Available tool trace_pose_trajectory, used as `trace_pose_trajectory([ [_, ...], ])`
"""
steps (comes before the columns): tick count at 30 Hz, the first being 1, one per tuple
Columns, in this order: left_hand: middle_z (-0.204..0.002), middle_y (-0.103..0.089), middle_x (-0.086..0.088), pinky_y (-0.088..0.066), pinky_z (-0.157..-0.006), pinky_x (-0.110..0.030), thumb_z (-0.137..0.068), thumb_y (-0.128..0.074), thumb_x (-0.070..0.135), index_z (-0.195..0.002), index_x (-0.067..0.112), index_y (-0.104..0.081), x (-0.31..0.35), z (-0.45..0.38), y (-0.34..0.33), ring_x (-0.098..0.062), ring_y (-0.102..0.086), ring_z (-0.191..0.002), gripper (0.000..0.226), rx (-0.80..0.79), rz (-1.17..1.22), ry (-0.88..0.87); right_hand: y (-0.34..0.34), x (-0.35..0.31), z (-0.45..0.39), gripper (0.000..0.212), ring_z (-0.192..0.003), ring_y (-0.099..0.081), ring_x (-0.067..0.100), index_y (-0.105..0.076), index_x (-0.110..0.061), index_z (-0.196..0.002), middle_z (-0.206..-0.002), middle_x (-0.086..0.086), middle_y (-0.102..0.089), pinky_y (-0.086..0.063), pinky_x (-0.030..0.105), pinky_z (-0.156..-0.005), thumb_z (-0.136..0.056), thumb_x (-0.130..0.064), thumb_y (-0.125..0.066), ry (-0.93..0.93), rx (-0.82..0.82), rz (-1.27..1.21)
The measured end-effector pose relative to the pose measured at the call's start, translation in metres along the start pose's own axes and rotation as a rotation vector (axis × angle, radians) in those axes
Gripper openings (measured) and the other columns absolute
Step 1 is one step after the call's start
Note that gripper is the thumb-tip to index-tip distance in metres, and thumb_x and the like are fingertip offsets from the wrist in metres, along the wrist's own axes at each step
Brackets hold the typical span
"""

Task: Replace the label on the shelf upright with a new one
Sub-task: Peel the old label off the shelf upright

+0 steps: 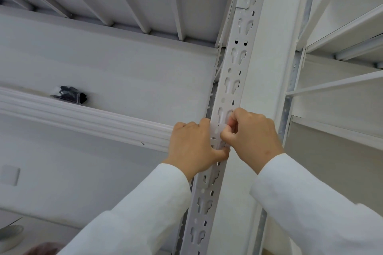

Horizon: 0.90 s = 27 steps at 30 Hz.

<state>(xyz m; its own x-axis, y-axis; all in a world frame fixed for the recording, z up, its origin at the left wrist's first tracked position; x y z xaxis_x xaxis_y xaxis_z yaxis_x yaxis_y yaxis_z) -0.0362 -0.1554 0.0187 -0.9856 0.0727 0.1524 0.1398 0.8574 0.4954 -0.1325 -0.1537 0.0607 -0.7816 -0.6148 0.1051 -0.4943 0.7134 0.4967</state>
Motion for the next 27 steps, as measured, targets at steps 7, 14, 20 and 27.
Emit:
trace_pose_trajectory([
  [7,-0.063,-0.034,0.009,-0.031,-0.08,-0.031,-0.078,-0.05,0.061,-0.085,0.017,-0.033,0.0,0.0,0.001,-0.019,-0.042,-0.07,0.048,-0.038,-0.007,0.007,-0.001,0.008,0.003,0.01,-0.07,-0.057,0.028,-0.058,-0.01,-0.083,-0.072,0.003,-0.063,-0.04,0.031,-0.066,-0.081,-0.019,-0.053,-0.075,0.019,-0.122],
  [14,-0.078,-0.048,0.004,-0.034,-0.084,-0.032,-0.077,-0.049,0.063,-0.089,0.019,-0.032,-0.002,0.0,-0.001,-0.018,-0.044,-0.074,0.049,-0.055,-0.024,0.012,0.004,0.046,0.012,0.011,-0.052,-0.049,0.009,-0.053,-0.022,-0.073,-0.057,-0.004,-0.06,-0.036,0.01,-0.049,-0.08,-0.019,-0.061,-0.26,0.056,-0.466],
  [20,-0.08,-0.05,0.004,-0.036,-0.086,-0.033,-0.077,-0.05,0.062,-0.09,0.019,-0.033,-0.003,0.0,-0.001,-0.018,-0.045,-0.075,0.048,-0.062,-0.026,0.015,-0.004,0.036,0.016,0.021,-0.068,-0.062,0.003,-0.05,-0.025,-0.089,-0.077,-0.011,-0.063,-0.045,0.022,-0.062,-0.078,-0.03,-0.067,-0.281,0.043,-0.518],
  [27,-0.076,-0.048,0.004,-0.032,-0.081,-0.031,-0.077,-0.05,0.06,-0.087,0.018,-0.033,-0.004,0.0,-0.002,-0.018,-0.044,-0.072,0.046,-0.037,-0.014,0.018,-0.01,0.025,0.01,0.029,-0.079,-0.063,0.015,-0.043,-0.027,-0.107,-0.077,-0.014,-0.062,-0.044,0.027,-0.066,-0.082,-0.024,-0.059,-0.314,-0.049,-0.476],
])
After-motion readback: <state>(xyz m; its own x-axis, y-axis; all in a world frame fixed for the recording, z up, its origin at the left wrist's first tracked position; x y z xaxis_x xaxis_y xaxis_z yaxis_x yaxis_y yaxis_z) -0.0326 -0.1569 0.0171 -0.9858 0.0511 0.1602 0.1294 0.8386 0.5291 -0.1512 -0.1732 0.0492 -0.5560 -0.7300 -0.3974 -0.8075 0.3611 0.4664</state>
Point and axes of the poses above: each hand's wrist, its own z-axis away from the middle knuckle, its own y-axis out of the back of the hand, x = y × z, the point moved 9 cm from there along -z, towards the middle knuckle
